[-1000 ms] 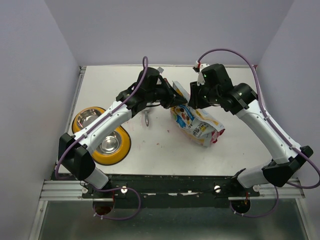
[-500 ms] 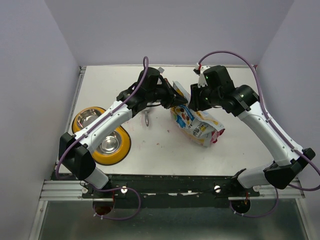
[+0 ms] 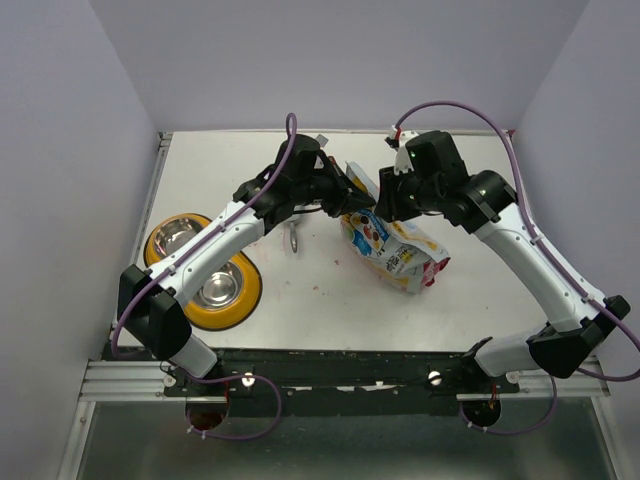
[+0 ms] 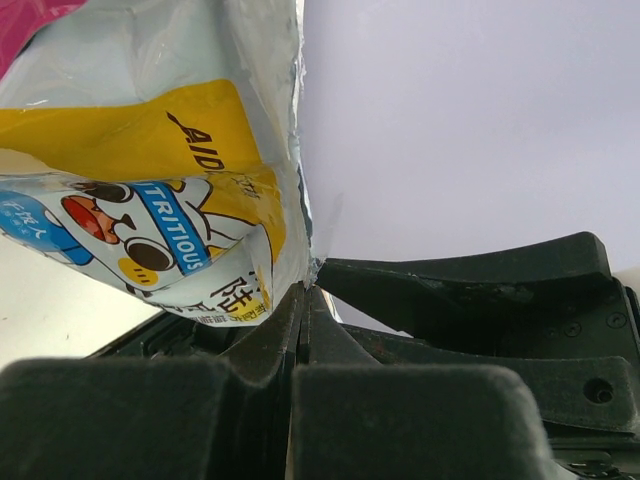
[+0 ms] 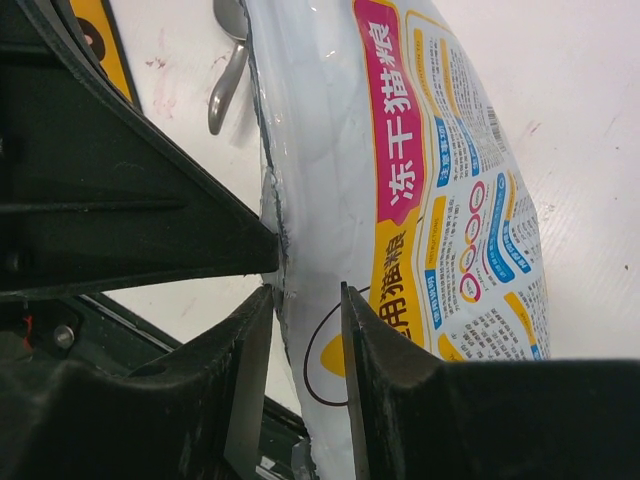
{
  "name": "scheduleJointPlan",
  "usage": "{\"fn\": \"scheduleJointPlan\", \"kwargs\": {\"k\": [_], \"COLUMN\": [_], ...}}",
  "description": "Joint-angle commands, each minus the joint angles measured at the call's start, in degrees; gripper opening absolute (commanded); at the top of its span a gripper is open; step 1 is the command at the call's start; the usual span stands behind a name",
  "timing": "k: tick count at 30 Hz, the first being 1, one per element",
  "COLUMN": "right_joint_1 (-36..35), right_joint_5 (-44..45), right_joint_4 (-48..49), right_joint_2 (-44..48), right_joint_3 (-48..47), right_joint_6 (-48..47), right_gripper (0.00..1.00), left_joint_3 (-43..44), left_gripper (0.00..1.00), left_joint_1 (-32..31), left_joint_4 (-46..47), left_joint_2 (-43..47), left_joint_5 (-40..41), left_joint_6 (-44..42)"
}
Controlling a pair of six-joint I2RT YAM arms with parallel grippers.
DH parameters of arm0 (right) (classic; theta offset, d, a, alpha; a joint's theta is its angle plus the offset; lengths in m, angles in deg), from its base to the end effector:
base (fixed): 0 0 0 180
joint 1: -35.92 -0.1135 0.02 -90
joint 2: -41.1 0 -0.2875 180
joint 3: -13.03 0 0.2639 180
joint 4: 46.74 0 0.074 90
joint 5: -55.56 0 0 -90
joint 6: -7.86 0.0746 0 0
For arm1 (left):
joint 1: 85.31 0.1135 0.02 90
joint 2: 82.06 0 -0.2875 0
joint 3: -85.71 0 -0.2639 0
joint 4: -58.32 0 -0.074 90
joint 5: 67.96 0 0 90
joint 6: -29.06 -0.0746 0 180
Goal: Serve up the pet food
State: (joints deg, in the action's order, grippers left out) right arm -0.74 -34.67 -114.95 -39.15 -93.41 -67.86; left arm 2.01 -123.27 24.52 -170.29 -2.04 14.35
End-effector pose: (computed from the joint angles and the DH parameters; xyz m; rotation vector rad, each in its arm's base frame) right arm 0.2553 0.1904 0.4138 -0.4578 2.3031 0.4536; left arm 0.2970 -0.2703 0.3762 -0.4624 2.3712 -1.5370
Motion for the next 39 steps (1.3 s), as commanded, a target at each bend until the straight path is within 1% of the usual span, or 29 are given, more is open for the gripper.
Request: {"fn": "scheduleJointPlan", "kwargs": {"k": [1,6,11,15,20,22,24,26,27,28,29,30,31,35,38,39], "right_joint_1": [-0.2,-0.2,-0.3,-0.2,-0.3,-0.3,-0.2,-0.1,-0.1,-0.2,-0.2,-0.2,-0.2,-0.2,-0.2,-0.2], "right_joint_5": [4.0,6.6,10.8,10.3,6.4,6.2,7.0,7.3,7.3,6.4,5.6,4.8,3.5,1.6,1.0,1.2], "right_joint_4": [1.7,0.8,0.1,0.1,1.3,1.2,1.1,1.0,1.1,1.0,1.0,1.0,1.3,2.9,2.8,2.9], "right_joint_2": [0.2,1.0,2.6,3.0,2.3,2.0,2.1,2.3,2.3,2.3,2.2,2.2,2.3,3.1,2.7,2.6], "right_joint_3": [1.0,2.6,3.8,3.2,3.7,3.7,3.4,3.0,2.7,2.5,2.3,2.2,2.6,4.2,3.6,3.5], "right_joint_6": [-1.7,-2.5,-3.1,-3.2,-2.1,-1.7,-1.7,-1.8,-1.9,-1.8,-1.6,-1.5,-1.2,-0.7,-0.7,-0.7], "right_gripper": [0.41,0.33,0.26,0.18,0.05,0.01,0.01,0.01,0.01,0.01,0.01,0.01,0.01,0.01,0.01,0.01], "left_joint_3": [2.5,3.7,6.7,8.1,8.1,8.3,8.7,8.2,7.4,6.5,5.7,5.2,5.1,5.6,5.7,5.7], "left_gripper": [0.00,0.00,0.00,0.00,0.00,0.00,0.00,0.20,0.33,0.41,0.47,0.51,0.52,0.46,0.36,0.34], "left_joint_1": [-0.6,-0.6,-0.6,-0.8,-0.7,-0.7,-0.8,-0.7,-0.7,-0.7,-0.7,-0.7,-0.7,-0.3,0.1,0.2], "left_joint_4": [-0.5,-2.7,-7.8,-10.3,-10.2,-9.7,-10.3,-10.0,-8.6,-7.3,-5.5,-4.5,-3.4,-2.6,-2.6,-2.7], "left_joint_2": [-0.1,-0.5,-1.2,-2.1,-2.9,-2.9,-2.8,-2.7,-2.3,-2.1,-1.9,-1.9,-2.0,-3.0,-3.0,-2.8], "left_joint_5": [-0.7,-0.6,0.4,0.9,0.5,-0.2,-0.5,-0.5,-0.6,-0.9,-1.0,-1.1,-1.2,-1.1,-0.1,0.3], "left_joint_6": [0.2,0.2,-1.4,-2.4,-2.5,-2.9,-3.1,-3.0,-2.7,-2.2,-1.6,-1.1,-0.8,-0.1,0.0,0.0]}}
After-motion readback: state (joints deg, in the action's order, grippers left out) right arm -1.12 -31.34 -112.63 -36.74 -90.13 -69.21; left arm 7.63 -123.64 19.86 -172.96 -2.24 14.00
